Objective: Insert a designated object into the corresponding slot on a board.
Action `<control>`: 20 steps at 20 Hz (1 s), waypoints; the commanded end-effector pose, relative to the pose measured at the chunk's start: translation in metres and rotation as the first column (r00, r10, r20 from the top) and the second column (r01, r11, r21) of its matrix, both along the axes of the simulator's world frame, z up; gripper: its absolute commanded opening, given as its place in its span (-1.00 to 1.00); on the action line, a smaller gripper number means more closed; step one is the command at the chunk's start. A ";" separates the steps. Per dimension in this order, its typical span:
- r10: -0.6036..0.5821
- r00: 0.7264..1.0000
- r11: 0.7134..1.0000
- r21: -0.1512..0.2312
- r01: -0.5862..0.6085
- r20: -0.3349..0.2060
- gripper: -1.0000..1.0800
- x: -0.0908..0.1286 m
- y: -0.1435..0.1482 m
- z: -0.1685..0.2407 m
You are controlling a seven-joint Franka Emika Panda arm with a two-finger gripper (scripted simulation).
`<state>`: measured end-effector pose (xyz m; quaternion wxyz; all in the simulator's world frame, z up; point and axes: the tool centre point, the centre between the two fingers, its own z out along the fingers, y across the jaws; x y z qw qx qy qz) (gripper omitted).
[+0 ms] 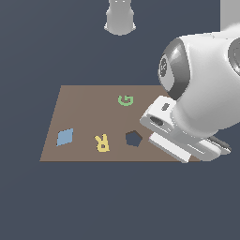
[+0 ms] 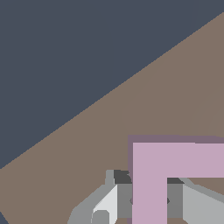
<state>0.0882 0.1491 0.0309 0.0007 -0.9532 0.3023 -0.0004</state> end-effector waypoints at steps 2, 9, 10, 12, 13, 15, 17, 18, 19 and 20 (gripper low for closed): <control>-0.001 1.000 1.000 -0.001 0.001 -0.001 -1.00 0.000 -0.001 -0.001; -0.001 1.000 1.000 -0.001 0.001 -0.002 -1.00 0.000 -0.001 0.002; 0.000 1.000 1.000 -0.001 0.000 -0.002 -1.00 -0.001 -0.001 0.002; 0.002 1.000 1.000 -0.001 -0.002 -0.002 -1.00 -0.002 0.000 0.002; 0.004 1.000 1.000 -0.001 -0.004 -0.002 -1.00 -0.004 0.001 0.002; 0.008 1.000 1.000 -0.001 -0.008 -0.002 -1.00 -0.007 0.003 0.003; 0.014 1.000 1.000 -0.001 -0.014 -0.002 -1.00 -0.011 0.005 0.003; 0.018 1.000 1.000 -0.001 -0.018 -0.002 -1.00 -0.014 0.007 0.003; 0.022 1.000 1.000 -0.001 -0.022 -0.002 -1.00 -0.017 0.008 0.004; 0.027 1.000 1.000 -0.001 -0.027 -0.002 -1.00 -0.020 0.010 0.004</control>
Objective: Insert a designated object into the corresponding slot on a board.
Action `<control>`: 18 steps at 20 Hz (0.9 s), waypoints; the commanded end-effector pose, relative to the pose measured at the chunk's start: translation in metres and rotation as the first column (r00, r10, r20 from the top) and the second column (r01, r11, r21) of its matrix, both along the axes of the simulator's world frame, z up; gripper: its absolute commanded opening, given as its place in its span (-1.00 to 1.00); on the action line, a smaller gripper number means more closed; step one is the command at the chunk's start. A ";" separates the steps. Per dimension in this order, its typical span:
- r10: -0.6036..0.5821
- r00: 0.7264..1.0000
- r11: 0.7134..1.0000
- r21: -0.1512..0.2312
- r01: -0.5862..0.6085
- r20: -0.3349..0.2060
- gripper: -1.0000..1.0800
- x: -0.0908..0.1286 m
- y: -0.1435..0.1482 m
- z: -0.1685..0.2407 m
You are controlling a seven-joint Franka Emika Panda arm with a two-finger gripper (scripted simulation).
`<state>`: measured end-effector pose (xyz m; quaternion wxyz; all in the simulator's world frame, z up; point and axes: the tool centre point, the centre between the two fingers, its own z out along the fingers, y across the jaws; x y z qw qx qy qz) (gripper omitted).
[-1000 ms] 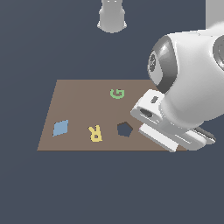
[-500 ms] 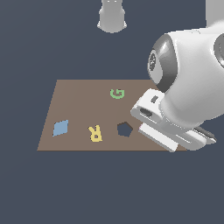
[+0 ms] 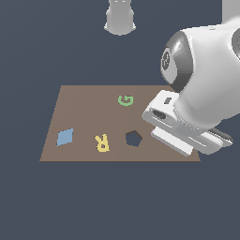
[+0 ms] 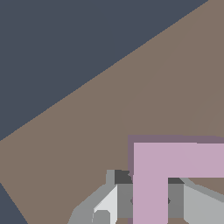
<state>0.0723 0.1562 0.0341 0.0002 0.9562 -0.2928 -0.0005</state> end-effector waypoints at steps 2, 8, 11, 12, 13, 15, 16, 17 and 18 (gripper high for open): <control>0.018 1.000 1.000 0.000 -0.018 0.001 -1.00 -0.012 0.007 0.001; 0.059 0.998 0.998 0.001 -0.059 0.001 -1.00 -0.042 0.022 0.004; 0.076 0.997 0.997 0.001 -0.076 0.001 -1.00 -0.055 0.028 0.005; 0.081 0.997 0.997 0.001 -0.081 0.001 -1.00 -0.059 0.030 0.005; 0.086 0.996 0.996 0.001 -0.086 0.001 -1.00 -0.062 0.032 0.005; 0.094 0.996 0.996 0.001 -0.094 0.001 -1.00 -0.068 0.034 0.006; 0.097 0.995 0.995 0.001 -0.097 0.001 -1.00 -0.071 0.035 0.006; 0.100 0.995 0.995 0.001 -0.100 0.001 -1.00 -0.073 0.036 0.006; 0.102 0.995 0.995 0.001 -0.102 0.001 -1.00 -0.074 0.037 0.006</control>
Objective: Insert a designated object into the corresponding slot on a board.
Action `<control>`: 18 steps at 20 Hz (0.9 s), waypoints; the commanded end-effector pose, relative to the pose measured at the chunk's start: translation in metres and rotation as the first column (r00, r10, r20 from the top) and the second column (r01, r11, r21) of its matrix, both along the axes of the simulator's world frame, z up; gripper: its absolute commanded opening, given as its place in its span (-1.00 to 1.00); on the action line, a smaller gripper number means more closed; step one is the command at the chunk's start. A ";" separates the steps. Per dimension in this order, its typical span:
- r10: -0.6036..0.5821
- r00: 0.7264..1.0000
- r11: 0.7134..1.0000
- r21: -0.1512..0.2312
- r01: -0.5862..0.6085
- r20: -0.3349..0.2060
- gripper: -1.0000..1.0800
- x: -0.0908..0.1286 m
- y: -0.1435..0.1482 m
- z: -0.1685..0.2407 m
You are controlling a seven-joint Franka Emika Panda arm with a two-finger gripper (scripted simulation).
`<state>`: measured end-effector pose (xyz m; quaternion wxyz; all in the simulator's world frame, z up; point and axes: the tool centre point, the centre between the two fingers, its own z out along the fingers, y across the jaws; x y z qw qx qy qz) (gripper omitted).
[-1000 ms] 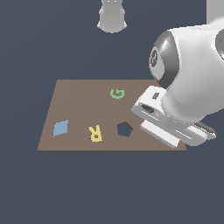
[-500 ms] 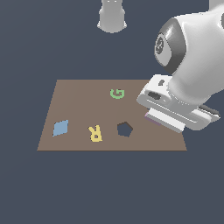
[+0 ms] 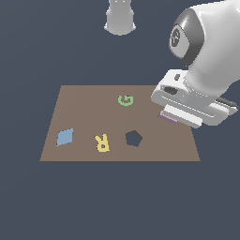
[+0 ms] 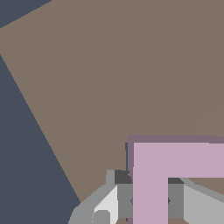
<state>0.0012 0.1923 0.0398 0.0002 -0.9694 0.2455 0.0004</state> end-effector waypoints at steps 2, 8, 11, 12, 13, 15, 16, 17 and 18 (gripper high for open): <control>0.007 1.000 1.000 0.000 -0.007 0.001 -1.00 -0.005 0.002 0.001; 0.009 1.000 1.000 0.000 -0.009 0.000 -1.00 -0.007 0.003 -0.004; 0.010 1.000 1.000 0.000 -0.010 0.000 -1.00 -0.008 0.003 -0.009; 0.010 1.000 1.000 0.000 -0.010 0.000 0.92 -0.008 0.003 -0.009; 0.010 1.000 1.000 0.000 -0.010 0.000 0.92 -0.008 0.003 -0.009; 0.010 1.000 1.000 0.000 -0.010 0.000 0.92 -0.008 0.003 -0.009; 0.010 1.000 1.000 0.000 -0.010 0.000 0.92 -0.008 0.003 -0.009; 0.010 1.000 1.000 0.000 -0.010 0.000 0.92 -0.008 0.003 -0.009; 0.010 1.000 1.000 0.000 -0.010 0.000 0.92 -0.008 0.003 -0.009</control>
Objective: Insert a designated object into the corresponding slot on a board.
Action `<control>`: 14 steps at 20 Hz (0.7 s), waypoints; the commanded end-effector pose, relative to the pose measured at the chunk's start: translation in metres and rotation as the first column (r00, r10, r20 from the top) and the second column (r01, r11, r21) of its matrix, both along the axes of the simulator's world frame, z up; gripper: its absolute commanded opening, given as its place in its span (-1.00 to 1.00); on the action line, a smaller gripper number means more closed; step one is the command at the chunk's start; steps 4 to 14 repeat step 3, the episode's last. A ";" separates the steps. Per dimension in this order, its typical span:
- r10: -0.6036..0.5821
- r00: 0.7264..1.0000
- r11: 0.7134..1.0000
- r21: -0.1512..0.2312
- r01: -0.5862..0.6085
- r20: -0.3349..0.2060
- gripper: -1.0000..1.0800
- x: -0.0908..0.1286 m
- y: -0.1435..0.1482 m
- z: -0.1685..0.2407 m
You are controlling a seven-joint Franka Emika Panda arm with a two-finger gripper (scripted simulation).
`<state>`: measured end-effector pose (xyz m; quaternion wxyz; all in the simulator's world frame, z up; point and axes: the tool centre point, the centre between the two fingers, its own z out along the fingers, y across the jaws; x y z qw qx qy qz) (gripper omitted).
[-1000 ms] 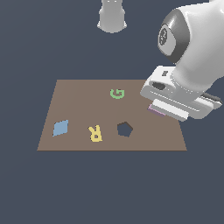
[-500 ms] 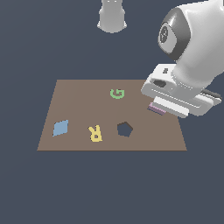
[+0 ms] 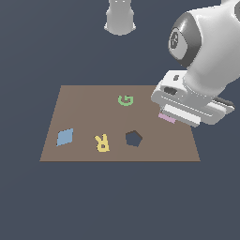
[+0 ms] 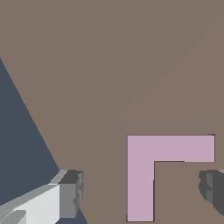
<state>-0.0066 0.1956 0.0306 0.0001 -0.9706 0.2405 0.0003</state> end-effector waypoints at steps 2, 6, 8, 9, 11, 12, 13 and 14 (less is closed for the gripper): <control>0.000 1.000 1.000 0.000 0.000 0.000 0.92 0.000 0.000 0.000; 0.000 1.000 1.000 0.000 0.000 0.000 0.92 0.000 0.000 0.000; 0.000 1.000 1.000 0.000 0.000 0.000 0.92 0.000 0.000 0.000; 0.000 1.000 1.000 0.000 0.000 0.000 0.92 0.000 0.000 0.000; 0.000 1.000 1.000 0.000 0.000 0.000 0.92 0.000 0.000 0.000; 0.000 1.000 1.000 0.000 0.000 0.000 0.92 0.000 0.000 0.000; 0.000 1.000 1.000 0.000 0.000 0.000 0.92 0.000 0.000 0.000; 0.000 1.000 1.000 0.000 0.000 0.000 0.92 0.000 0.000 0.000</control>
